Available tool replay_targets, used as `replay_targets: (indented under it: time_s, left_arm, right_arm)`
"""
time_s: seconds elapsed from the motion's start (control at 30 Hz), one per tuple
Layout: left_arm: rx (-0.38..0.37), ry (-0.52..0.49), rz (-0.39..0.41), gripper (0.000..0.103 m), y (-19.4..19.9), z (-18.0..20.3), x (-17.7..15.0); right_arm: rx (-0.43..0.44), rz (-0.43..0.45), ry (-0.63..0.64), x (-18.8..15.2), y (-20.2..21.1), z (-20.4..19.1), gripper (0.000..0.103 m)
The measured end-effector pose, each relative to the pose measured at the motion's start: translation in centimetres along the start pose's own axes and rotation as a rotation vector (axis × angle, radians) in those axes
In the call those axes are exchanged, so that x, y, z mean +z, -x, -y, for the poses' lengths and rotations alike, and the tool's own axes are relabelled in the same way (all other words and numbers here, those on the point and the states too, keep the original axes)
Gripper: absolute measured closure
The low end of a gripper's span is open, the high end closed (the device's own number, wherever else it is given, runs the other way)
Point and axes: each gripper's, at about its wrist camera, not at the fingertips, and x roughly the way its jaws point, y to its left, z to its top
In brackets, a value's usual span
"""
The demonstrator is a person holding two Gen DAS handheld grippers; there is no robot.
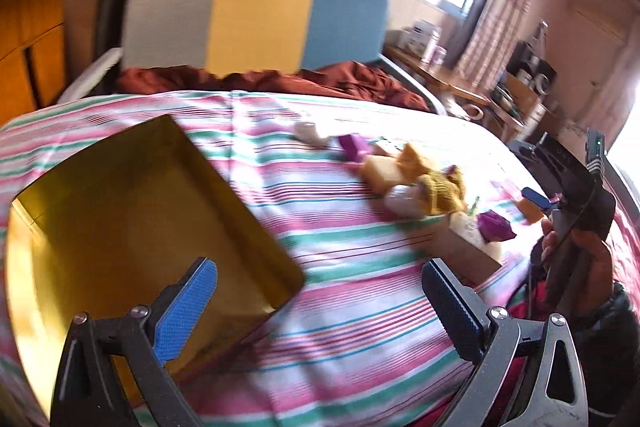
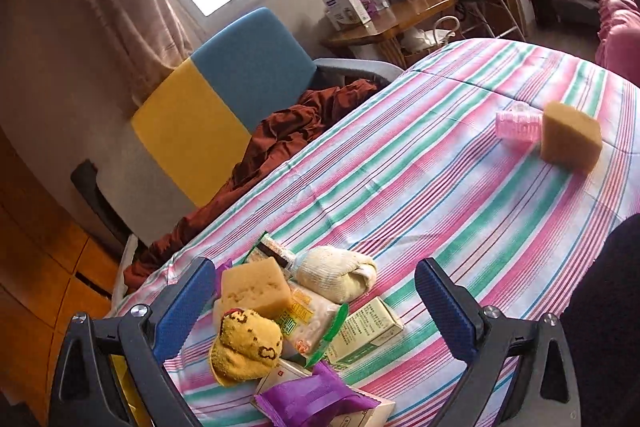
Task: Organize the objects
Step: 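Move both grippers from the gold tray toward the pile of items, then grasp the yellow knitted bundle with the left gripper while the right grasps the purple packet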
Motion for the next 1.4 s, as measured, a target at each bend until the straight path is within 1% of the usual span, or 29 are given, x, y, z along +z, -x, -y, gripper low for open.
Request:
replay_targets:
  time_s: [0.1, 0.13, 0.2, 0.27, 0.33, 0.43, 0.6, 0.73, 0.8, 0.83, 0.87, 0.93, 0.97, 1.07, 1.13, 1.3, 1.4]
  left_arm:
    - [-0.034, -0.036, -0.021, 0.000, -2.2, 2.0, 1.1]
    - [-0.060, -0.040, -0.040, 0.000, -3.0, 2.9, 1.6]
    - [-0.097, -0.040, -0.072, 0.000, -4.7, 4.4, 2.6]
    - [-0.109, -0.049, -0.110, 0.000, -6.5, 5.7, 3.6]
    - [-0.142, -0.045, -0.145, 0.000, -8.2, 6.7, 4.3]
    - [-0.148, -0.049, -0.165, 0.002, -10.3, 8.0, 5.3]
    - [-0.187, -0.014, -0.203, 0.002, -12.9, 9.5, 6.9]
    - [-0.216, -0.023, -0.226, 0.005, -14.9, 11.2, 7.6]
    - [-0.217, -0.021, -0.228, 0.006, -16.0, 11.8, 7.9]
    - [-0.223, -0.020, -0.237, 0.012, -16.6, 12.0, 7.9]
    - [-0.225, -0.018, -0.249, 0.027, -17.4, 12.0, 7.9]
    - [-0.242, -0.014, -0.291, 0.049, -18.7, 12.0, 7.5]
    - [-0.257, -0.009, -0.289, 0.050, -18.8, 11.8, 7.3]
    - [-0.290, 0.005, -0.250, 0.056, -17.6, 10.8, 7.0]
    - [-0.304, 0.022, -0.227, 0.057, -16.2, 9.9, 6.9]
    - [-0.277, 0.046, -0.178, 0.056, -12.6, 7.0, 6.0]
    - [-0.252, 0.054, -0.151, 0.056, -10.8, 5.7, 5.0]
  right_arm:
    - [0.031, -0.012, -0.059, 0.2, -0.2, 1.1, 0.001]
    - [0.035, -0.019, -0.067, 0.2, -0.3, 1.2, 0.001]
    - [0.051, -0.026, -0.071, 0.2, -0.3, 1.3, 0.001]
    - [0.060, -0.034, -0.068, 0.2, -0.6, 1.1, 0.001]
    - [0.073, -0.037, -0.068, 0.2, -0.7, 1.1, 0.001]
    - [0.087, -0.044, -0.073, 0.1, -0.7, 1.2, 0.001]
    - [0.086, -0.069, -0.064, 0.0, -1.1, 1.1, 0.001]
    - [0.087, -0.073, -0.075, -0.1, -1.2, 1.1, 0.001]
    - [0.087, -0.081, -0.085, -0.2, -1.4, 1.3, 0.001]
    - [0.085, -0.083, -0.087, -0.2, -1.5, 1.3, 0.001]
    - [0.085, -0.085, -0.088, -0.2, -1.5, 1.3, 0.001]
    - [0.084, -0.090, -0.091, -0.2, -1.6, 1.4, 0.001]
    - [0.084, -0.095, -0.093, -0.3, -1.6, 1.4, 0.001]
    - [0.088, -0.117, -0.098, -0.3, -1.9, 1.5, 0.001]
    - [0.093, -0.133, -0.091, -0.4, -2.1, 1.3, 0.001]
    - [0.112, -0.202, -0.067, -0.9, -2.9, 0.6, 0.001]
    - [0.085, -0.254, -0.025, -1.5, -3.6, -0.2, 0.002]
